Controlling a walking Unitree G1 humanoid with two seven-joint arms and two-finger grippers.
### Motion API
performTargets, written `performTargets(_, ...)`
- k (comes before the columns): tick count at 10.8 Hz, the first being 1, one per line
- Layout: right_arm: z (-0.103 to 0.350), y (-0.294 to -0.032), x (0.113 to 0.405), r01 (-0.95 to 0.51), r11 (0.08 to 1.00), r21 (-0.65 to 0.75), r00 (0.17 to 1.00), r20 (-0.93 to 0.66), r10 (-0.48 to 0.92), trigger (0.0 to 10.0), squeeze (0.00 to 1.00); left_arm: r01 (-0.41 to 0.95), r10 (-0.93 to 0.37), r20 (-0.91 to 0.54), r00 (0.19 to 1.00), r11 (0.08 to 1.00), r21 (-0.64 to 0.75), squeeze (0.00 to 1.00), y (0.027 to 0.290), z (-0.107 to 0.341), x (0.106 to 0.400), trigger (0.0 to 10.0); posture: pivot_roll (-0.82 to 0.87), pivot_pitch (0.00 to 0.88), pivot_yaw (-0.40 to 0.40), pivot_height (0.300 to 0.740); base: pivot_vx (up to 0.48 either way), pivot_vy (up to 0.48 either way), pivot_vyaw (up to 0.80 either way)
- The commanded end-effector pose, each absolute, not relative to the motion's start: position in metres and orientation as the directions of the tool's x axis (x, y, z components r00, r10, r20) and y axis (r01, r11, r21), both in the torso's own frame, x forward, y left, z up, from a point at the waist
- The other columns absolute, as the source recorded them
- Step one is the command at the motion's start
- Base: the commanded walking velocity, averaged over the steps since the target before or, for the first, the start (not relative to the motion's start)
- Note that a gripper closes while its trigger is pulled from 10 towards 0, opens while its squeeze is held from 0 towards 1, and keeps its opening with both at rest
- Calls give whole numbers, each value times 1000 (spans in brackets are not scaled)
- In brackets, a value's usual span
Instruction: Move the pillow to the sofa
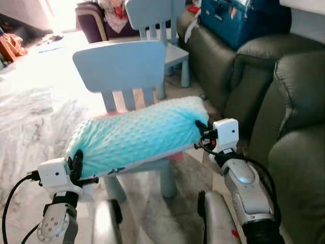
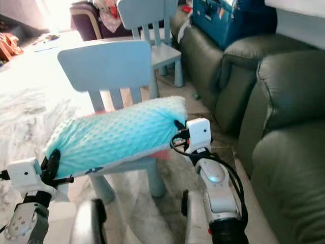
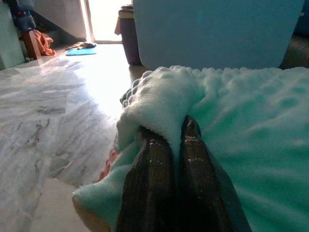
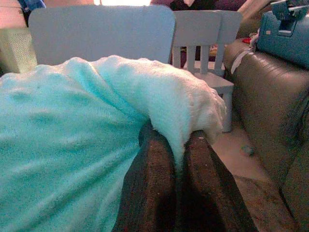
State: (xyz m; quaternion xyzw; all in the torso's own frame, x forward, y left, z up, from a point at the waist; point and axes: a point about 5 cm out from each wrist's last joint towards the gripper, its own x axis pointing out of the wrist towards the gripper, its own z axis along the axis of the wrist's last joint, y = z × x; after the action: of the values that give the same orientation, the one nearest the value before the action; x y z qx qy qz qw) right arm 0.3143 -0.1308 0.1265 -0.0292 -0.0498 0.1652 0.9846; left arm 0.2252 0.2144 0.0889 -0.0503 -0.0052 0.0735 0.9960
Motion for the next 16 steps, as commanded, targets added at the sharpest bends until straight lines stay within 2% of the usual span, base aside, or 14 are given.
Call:
performTargets(1,136,-128,316,-324,943,-77,936,121,332,10000,0,-159,160,6,987,983,-89,0,218,91,226,10000,-141,0,76,564,0,0,0)
performTargets(10,134,-127,315,-331,941,-69,934,118,337,10000,0,-148,149,1,989,985,-92,0,216,90,226,10000,-143,0,82,729,0,0,0)
performTargets(11,134,-126,315,-331,941,-68,934,119,337,10000,0,-149,150,0,989,985,-92,0,216,90,227,10000,-146,0,83,740,0,0,0)
performTargets(16,135,-127,316,-332,941,-68,933,122,338,10000,0,-147,147,-10,989,984,-99,0,214,88,227,10000,-148,0,82,740,0,0,0)
